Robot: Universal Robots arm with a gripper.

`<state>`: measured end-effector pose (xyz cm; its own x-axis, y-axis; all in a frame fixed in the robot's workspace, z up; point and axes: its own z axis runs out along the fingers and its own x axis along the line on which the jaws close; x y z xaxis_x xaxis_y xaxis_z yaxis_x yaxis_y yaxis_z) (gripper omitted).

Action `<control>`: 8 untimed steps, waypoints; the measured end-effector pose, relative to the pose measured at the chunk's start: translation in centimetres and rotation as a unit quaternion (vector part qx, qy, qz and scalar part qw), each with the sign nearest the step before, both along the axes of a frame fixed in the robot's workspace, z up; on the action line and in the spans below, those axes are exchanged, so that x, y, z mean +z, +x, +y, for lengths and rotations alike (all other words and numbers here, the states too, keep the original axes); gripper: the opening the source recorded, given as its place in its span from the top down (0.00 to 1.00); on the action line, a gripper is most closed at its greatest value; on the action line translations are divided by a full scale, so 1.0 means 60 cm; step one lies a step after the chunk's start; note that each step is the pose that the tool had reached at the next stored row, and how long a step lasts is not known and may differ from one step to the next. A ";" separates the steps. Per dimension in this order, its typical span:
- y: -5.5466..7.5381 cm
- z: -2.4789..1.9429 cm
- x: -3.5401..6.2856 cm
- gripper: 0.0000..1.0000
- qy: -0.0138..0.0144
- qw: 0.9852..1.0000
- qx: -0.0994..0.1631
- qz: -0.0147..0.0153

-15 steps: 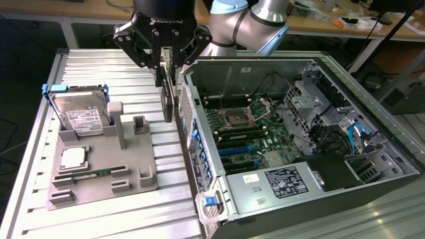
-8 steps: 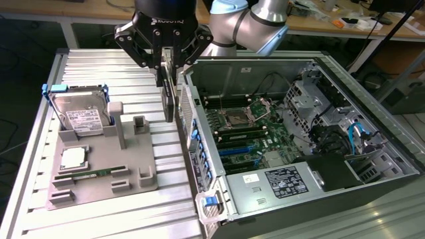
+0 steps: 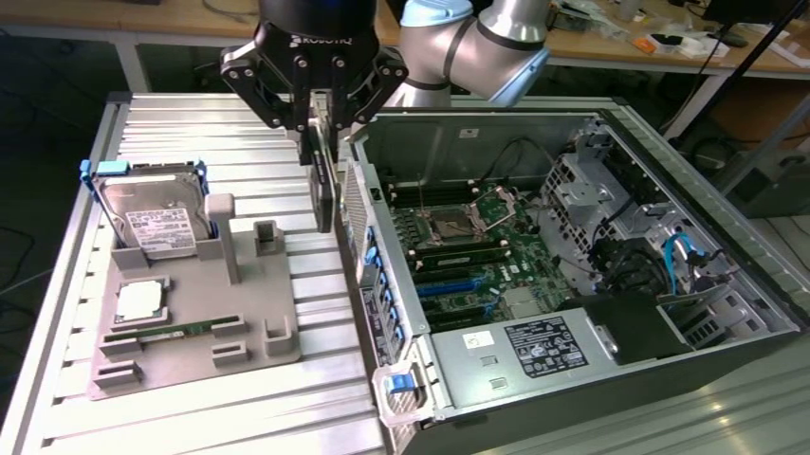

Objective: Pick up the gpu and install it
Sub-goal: 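Pick up the gpu and move the gpu toward the slot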

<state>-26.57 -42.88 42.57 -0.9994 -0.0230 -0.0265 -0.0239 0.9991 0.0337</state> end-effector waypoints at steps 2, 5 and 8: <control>0.000 0.0001 0.000 0.73 0.000 1.000 0.000 0.000; 0.001 0.0001 0.000 0.73 0.000 1.000 0.000 0.000; 0.002 0.0001 0.000 0.73 0.000 1.000 0.000 0.000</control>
